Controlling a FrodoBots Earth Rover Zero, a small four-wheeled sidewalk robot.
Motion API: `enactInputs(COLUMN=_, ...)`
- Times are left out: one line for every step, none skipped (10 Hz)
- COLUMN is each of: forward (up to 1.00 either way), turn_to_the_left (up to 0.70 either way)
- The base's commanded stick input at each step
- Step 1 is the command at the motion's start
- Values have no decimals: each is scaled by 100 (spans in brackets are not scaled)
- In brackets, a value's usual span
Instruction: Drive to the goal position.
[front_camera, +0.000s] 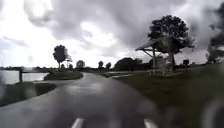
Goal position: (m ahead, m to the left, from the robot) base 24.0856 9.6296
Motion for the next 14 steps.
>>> enactInputs(forward=100, turn_to_the_left=0)
enactInputs(forward=100, turn_to_the_left=0)
enactInputs(forward=100, turn_to_the_left=0)
enactInputs(forward=100, turn_to_the_left=0)
enactInputs(forward=100, turn_to_the_left=0)
enactInputs(forward=100, turn_to_the_left=0)
enactInputs(forward=100, turn_to_the_left=0)
enactInputs(forward=100, turn_to_the_left=7)
enactInputs(forward=100, turn_to_the_left=18)
enactInputs(forward=100, turn_to_the_left=29)
enactInputs(forward=100, turn_to_the_left=39)
enactInputs(forward=100, turn_to_the_left=10)
enactInputs(forward=100, turn_to_the_left=3)
enactInputs(forward=100, turn_to_the_left=0)
